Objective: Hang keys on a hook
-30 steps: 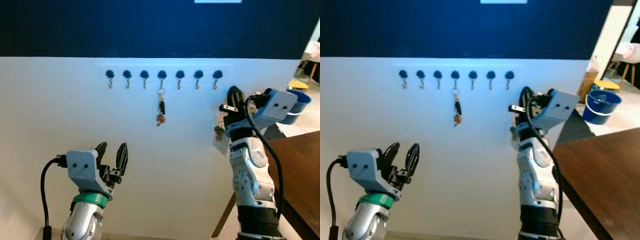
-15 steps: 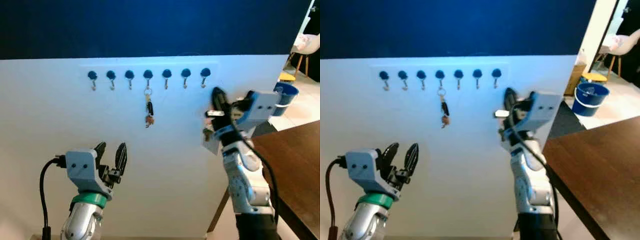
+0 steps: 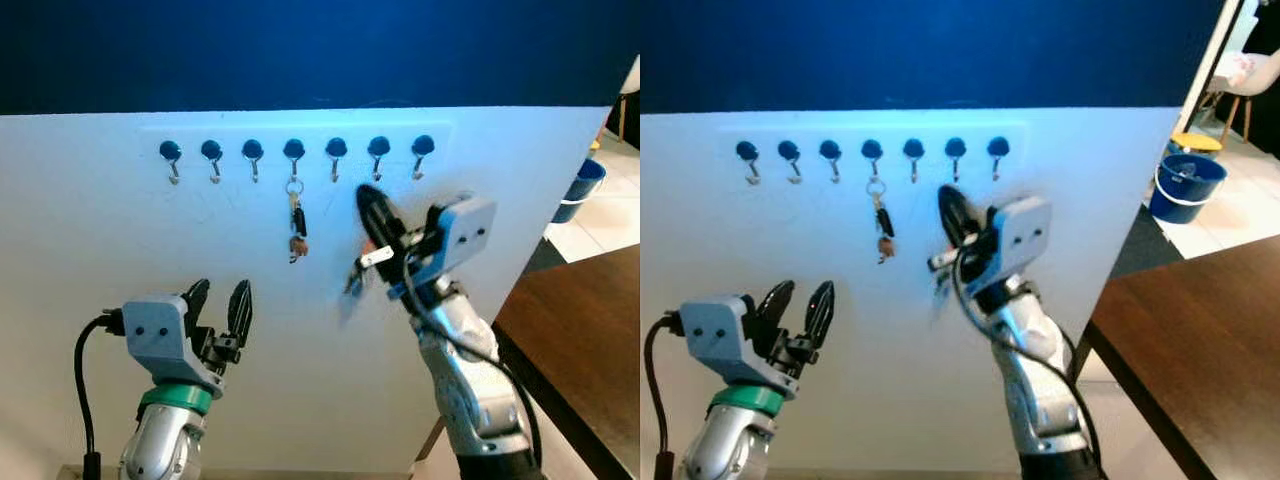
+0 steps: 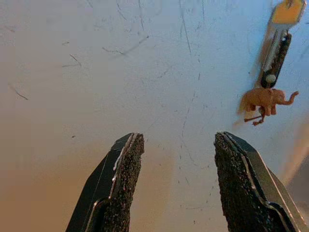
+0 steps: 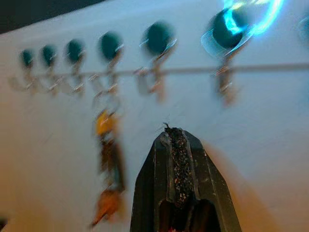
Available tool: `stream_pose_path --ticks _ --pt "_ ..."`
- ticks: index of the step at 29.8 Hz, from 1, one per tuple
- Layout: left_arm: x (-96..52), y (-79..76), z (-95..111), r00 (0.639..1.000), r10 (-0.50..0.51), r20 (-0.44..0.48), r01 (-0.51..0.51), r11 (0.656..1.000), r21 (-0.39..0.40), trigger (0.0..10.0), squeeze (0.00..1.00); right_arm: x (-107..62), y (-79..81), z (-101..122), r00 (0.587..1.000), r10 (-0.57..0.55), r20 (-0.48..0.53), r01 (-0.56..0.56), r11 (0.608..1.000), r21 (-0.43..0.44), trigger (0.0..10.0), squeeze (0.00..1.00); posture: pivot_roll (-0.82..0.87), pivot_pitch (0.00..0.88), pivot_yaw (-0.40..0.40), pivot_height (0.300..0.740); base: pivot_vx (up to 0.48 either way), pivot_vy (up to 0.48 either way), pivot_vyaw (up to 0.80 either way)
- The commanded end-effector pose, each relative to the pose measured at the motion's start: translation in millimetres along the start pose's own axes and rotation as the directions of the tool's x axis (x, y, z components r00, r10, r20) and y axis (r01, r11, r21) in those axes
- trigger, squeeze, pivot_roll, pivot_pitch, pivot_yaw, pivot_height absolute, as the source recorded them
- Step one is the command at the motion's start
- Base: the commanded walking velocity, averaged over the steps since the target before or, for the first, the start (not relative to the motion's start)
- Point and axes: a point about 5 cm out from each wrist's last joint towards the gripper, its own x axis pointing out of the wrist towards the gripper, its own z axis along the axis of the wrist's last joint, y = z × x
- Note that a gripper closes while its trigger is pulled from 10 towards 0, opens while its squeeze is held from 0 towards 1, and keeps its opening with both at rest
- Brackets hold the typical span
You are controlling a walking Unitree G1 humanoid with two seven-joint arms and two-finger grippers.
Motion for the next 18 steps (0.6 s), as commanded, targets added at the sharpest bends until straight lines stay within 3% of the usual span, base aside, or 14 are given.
stream_pose_path --ticks 1,9,18 --pt "-3.5 5.5 -0.9 1.0 0.028 -0.002 -0.028 1.0 -0.002 10.0 0.0 0.6 4.5 6.2 0.999 0.024 0.033 -0.024 1.0 -0.015 10.0 0.0 -0.2 0.052 0.11 0.74 0.0 0.0 0.0" --pt "-4.0 8.7 1.8 0.999 0.039 0.01 -0.039 0.999 -0.008 10.0 0.0 -5.9 10.8 0.5 0.999 0.05 0.015 -0.05 0.999 -0.003 10.0 0.0 -0.2 0.052 0.11 0.74 0.0 0.0 0.0" --pt "-4.1 7.1 1.7 0.999 0.033 0.008 -0.033 0.999 -0.003 10.0 0.0 -8.0 -2.5 -6.2 0.999 -0.05 -0.018 0.05 0.999 0.02 10.0 0.0 -0.2 0.052 0.11 0.74 0.0 0.0 0.0"
